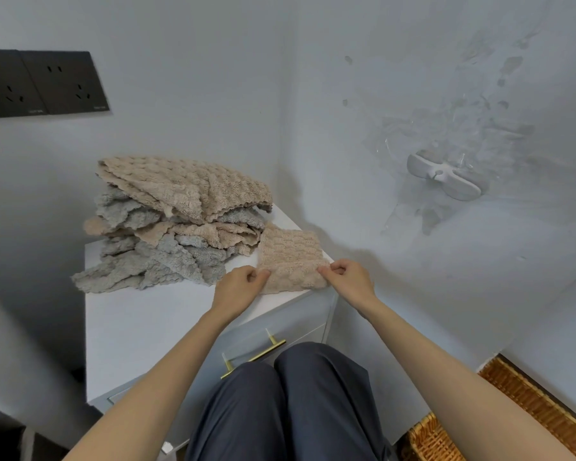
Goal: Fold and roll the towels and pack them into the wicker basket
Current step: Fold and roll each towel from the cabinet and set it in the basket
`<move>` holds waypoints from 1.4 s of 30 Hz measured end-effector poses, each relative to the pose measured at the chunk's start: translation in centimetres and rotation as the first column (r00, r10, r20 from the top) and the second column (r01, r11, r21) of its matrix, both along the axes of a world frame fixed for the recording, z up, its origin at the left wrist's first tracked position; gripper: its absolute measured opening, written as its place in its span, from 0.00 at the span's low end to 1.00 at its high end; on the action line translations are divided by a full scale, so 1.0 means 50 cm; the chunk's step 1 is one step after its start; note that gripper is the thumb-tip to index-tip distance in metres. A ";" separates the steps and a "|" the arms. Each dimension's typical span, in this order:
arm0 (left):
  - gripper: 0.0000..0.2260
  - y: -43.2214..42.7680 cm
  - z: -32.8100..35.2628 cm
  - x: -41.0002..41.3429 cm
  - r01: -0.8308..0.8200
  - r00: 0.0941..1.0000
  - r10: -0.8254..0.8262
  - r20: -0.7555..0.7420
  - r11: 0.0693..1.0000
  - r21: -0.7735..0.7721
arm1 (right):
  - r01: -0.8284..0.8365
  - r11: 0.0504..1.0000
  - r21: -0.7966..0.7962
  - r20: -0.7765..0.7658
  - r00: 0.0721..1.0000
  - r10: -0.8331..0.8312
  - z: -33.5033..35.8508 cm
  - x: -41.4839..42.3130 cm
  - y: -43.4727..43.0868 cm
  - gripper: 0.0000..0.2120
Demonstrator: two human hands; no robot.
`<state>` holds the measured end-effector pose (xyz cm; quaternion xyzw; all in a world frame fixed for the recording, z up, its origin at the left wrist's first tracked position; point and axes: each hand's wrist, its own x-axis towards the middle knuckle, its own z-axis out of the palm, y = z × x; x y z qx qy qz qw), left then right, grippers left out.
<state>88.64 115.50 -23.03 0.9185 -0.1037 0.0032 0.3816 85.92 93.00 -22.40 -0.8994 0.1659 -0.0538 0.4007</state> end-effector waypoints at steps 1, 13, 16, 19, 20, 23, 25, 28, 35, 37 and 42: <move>0.22 -0.005 -0.001 0.002 -0.036 0.999 0.036 -0.011 0.999 0.006 | 0.036 0.998 -0.055 -0.016 0.999 -0.037 -0.001 0.002 0.001 0.13; 0.22 -0.034 -0.003 0.021 -0.181 0.980 0.188 -0.057 0.977 0.110 | -0.326 0.673 -0.664 0.215 0.778 0.590 -0.009 -0.013 0.088 0.20; 0.21 -0.035 -0.005 0.023 -0.184 0.980 0.190 -0.055 0.978 0.101 | -0.385 0.606 -0.696 0.083 0.795 0.601 -0.040 -0.016 0.105 0.23; 0.21 -0.039 -0.005 0.025 -0.176 0.983 0.181 -0.026 0.976 0.125 | -0.322 0.601 -0.732 0.124 0.803 0.583 -0.046 -0.028 0.091 0.21; 0.22 -0.039 -0.004 0.026 -0.173 0.984 0.177 -0.018 0.975 0.135 | -0.294 0.593 -0.750 0.131 0.812 0.568 -0.046 -0.031 0.082 0.21; 0.21 -0.040 -0.001 0.023 -0.191 0.982 0.190 0.023 0.969 0.156 | -0.214 0.591 -0.778 0.189 0.817 0.544 -0.043 -0.038 0.051 0.22; 0.15 -0.038 -0.002 0.019 -0.224 0.969 0.203 0.141 0.963 0.150 | -0.195 0.567 -0.800 0.190 0.815 0.548 -0.038 -0.036 0.034 0.24; 0.06 -0.027 -0.003 0.014 -0.019 0.916 -0.040 0.399 0.989 0.143 | -0.307 0.554 -0.774 0.090 0.812 0.577 -0.036 -0.029 0.020 0.25; 0.24 0.016 -0.019 -0.005 0.269 0.918 -0.333 0.217 0.923 0.277 | -0.480 0.604 -0.636 -0.036 0.800 0.599 -0.017 -0.013 -0.013 0.20; 0.23 0.017 -0.011 -0.005 0.264 0.921 -0.333 0.203 0.915 0.306 | -0.507 0.662 -0.552 -0.018 0.801 0.598 -0.007 -0.002 -0.014 0.18; 0.09 0.005 0.008 -0.006 0.206 0.957 -0.238 0.167 0.960 0.191 | -0.458 0.876 -0.151 0.077 0.878 0.473 0.009 -0.002 -0.013 0.11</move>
